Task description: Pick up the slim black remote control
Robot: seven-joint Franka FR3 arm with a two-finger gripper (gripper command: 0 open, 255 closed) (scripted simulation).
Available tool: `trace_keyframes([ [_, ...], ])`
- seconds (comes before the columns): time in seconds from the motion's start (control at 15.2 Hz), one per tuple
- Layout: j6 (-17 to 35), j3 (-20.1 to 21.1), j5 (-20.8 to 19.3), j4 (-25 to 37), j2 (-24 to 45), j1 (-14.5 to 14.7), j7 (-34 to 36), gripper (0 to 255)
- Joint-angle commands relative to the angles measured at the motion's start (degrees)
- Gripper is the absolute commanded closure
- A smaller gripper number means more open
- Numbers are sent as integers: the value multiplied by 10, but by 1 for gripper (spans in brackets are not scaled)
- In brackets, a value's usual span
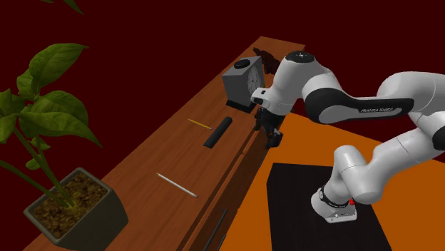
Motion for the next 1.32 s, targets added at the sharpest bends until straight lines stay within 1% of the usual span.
trace_keyframes([
  [0.0,2,-23,-7,38,46,11,-68,0],
  [0.2,-1,-52,-10,104,118,25,-162,0],
  [0.46,-14,-80,-1,207,220,40,-286,0],
  [0.79,-49,-96,21,362,357,43,-433,0],
  [0.86,-54,-96,24,380,372,42,-447,0],
  [1.25,-4,-94,20,318,360,43,-444,0],
])
